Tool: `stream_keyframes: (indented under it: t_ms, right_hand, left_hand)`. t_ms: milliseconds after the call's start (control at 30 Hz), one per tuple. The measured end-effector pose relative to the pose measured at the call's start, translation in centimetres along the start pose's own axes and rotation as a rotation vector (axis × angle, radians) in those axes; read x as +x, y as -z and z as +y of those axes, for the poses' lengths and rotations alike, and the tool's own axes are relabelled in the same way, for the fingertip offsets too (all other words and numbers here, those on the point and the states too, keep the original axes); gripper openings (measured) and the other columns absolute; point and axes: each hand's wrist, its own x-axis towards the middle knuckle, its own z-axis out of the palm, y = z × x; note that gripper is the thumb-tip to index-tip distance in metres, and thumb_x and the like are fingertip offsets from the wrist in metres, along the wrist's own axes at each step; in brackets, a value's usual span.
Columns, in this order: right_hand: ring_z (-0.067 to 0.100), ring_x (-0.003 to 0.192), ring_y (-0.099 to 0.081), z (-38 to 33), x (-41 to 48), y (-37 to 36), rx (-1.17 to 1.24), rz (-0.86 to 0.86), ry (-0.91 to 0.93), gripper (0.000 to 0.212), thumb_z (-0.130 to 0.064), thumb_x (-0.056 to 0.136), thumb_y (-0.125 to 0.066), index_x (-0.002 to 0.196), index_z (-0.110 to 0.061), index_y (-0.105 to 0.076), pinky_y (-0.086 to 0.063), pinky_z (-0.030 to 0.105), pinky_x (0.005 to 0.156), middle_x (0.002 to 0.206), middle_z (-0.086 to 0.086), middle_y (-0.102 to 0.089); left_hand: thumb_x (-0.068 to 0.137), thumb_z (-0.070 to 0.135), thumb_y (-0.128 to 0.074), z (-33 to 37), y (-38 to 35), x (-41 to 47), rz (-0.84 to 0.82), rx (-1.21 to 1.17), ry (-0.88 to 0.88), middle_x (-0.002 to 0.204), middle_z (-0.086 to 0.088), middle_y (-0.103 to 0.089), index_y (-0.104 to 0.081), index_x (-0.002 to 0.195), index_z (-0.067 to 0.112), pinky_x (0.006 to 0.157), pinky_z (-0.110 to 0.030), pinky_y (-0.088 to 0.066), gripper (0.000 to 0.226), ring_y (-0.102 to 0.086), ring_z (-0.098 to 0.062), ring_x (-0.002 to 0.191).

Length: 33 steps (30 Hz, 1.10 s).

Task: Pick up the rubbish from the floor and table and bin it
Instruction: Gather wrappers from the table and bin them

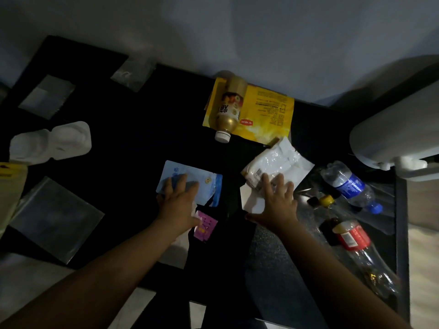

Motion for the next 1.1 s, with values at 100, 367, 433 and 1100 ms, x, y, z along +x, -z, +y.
stream_keyframes:
  t_ms: [100,367,433,1100]
  right_hand:
    - [0.046,0.142,0.013,0.0,-1.9,-1.7,0.004,0.007,-0.004,0.123,-0.075,0.061,-0.065,0.148,-0.035,0.012,-0.021,0.066,0.108,0.157,0.008,0.019]
    - [0.041,0.143,0.013,0.2,-5.3,-4.1,0.079,0.001,-0.051,0.119,-0.081,0.061,-0.058,0.147,-0.039,0.012,-0.018,0.063,0.110,0.157,0.003,0.020]
    - [0.041,0.143,0.014,0.1,-5.9,-4.4,0.088,0.002,-0.062,0.119,-0.080,0.062,-0.058,0.147,-0.039,0.013,-0.016,0.062,0.111,0.157,0.003,0.022]
    - [0.042,0.142,0.019,-0.3,-7.0,-5.2,0.085,-0.003,-0.107,0.121,-0.080,0.064,-0.057,0.147,-0.035,0.018,-0.013,0.063,0.111,0.156,0.006,0.027]
  left_hand:
    - [0.080,0.047,-0.068,-0.2,0.5,-0.1,0.015,0.015,-0.002,0.157,-0.004,0.003,-0.015,0.148,0.027,0.112,-0.045,-0.027,0.088,0.001,-0.032,0.145]
    - [0.067,0.066,-0.069,0.7,0.6,-1.0,0.004,0.171,-0.070,0.158,-0.006,0.012,-0.003,0.151,0.026,0.115,-0.052,-0.017,0.114,0.008,-0.035,0.145]
    - [0.065,0.063,-0.073,1.1,0.4,-0.8,0.005,0.182,-0.085,0.156,-0.007,0.003,-0.009,0.149,0.025,0.115,-0.052,-0.018,0.113,0.001,-0.034,0.144]
    - [0.072,0.027,-0.080,-0.3,-2.3,-3.3,-0.011,-0.224,0.171,0.130,-0.015,-0.038,-0.036,0.125,0.009,0.091,-0.034,-0.046,0.071,-0.052,-0.029,0.112]
